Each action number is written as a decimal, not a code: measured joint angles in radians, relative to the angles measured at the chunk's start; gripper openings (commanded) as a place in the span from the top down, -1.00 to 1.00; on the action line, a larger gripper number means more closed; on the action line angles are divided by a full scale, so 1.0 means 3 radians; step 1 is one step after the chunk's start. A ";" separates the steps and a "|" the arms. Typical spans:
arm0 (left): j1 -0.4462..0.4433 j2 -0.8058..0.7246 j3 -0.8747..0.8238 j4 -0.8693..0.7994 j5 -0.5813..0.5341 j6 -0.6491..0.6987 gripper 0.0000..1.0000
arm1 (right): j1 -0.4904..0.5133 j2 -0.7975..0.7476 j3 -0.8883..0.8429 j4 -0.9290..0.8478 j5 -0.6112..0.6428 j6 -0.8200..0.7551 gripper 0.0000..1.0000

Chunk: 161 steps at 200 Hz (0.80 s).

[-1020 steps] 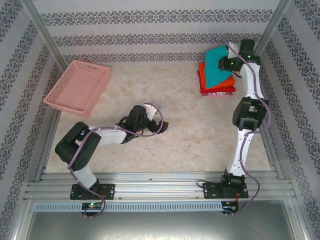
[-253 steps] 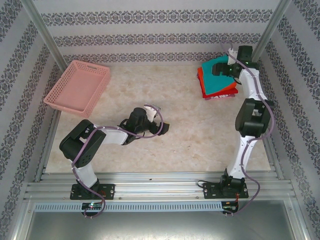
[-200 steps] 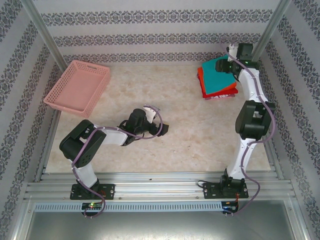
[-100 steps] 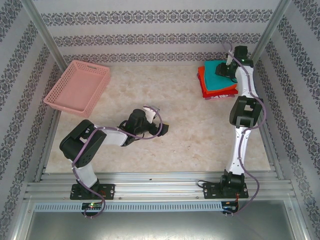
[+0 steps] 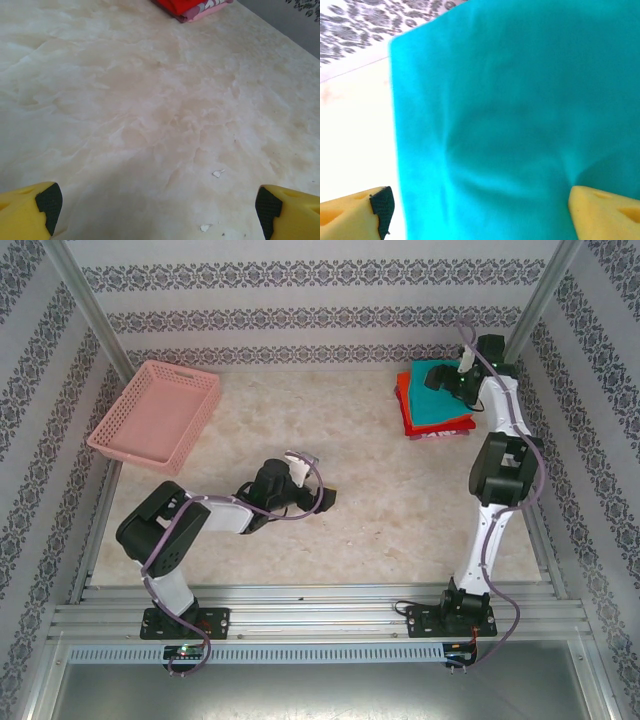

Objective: Fold and stack the t-shirts

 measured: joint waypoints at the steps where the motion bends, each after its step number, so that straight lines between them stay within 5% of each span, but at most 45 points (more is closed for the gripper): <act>1: 0.0000 -0.0005 -0.0003 0.0000 0.0000 0.0001 -1.00 | 0.0000 -0.0018 -0.0019 0.0008 -0.0001 0.0005 -0.90; 60: 0.0046 -0.0650 -0.0189 -0.0244 -0.0280 0.0093 -1.00 | 0.0201 -0.1629 -0.2078 0.1160 -0.0024 -0.0094 -0.96; 109: 0.0189 -0.1668 -0.0519 -0.0834 -0.0829 0.0343 -1.00 | 0.0670 -0.2862 -0.4042 0.2046 0.0418 -0.0317 -0.96; 161: 0.0511 -0.2813 -0.1026 -0.1193 -0.1726 0.0546 -1.00 | 0.0698 -0.3293 -0.5147 0.2982 0.1106 -0.0362 -0.96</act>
